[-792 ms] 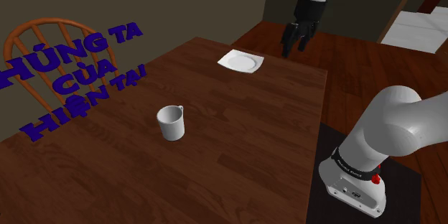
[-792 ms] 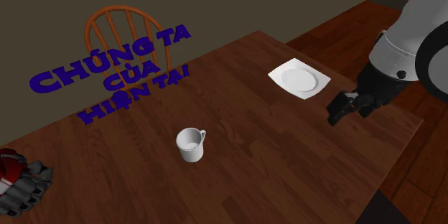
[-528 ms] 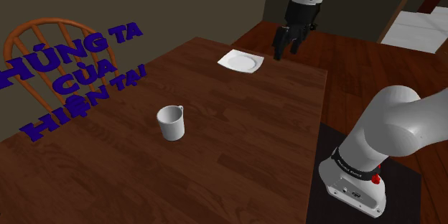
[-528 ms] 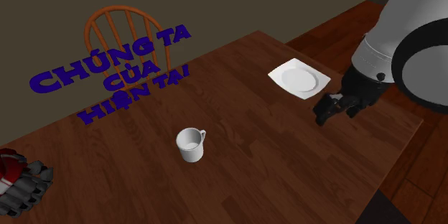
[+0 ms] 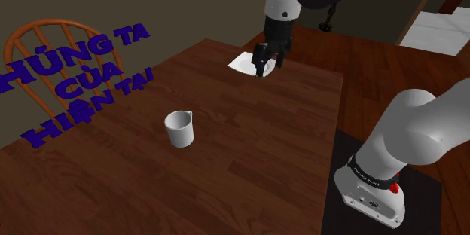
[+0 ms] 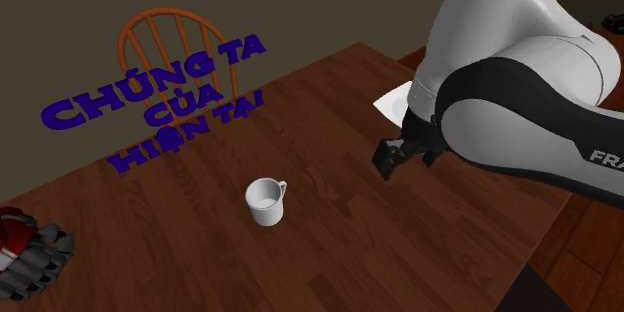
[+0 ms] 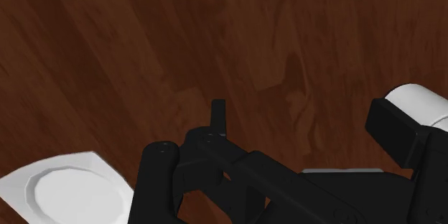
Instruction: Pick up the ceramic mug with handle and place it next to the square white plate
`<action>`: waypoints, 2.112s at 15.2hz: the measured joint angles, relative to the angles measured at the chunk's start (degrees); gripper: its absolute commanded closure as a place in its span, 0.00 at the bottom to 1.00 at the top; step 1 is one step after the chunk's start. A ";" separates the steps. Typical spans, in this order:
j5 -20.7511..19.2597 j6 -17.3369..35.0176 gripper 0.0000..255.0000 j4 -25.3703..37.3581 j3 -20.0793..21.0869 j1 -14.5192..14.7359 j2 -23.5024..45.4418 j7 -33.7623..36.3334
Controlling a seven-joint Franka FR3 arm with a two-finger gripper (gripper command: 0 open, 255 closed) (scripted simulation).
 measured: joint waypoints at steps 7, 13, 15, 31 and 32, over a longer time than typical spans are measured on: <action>-1.10 5.20 0.00 7.84 7.13 1.63 13.58 7.45; -5.30 8.14 0.00 16.08 11.92 3.02 25.96 14.20; -7.31 8.41 0.00 19.53 13.18 3.82 30.39 16.68; -21.11 5.67 0.00 46.89 14.39 14.47 60.27 28.48; -21.19 6.25 0.00 46.35 14.35 14.42 60.33 28.54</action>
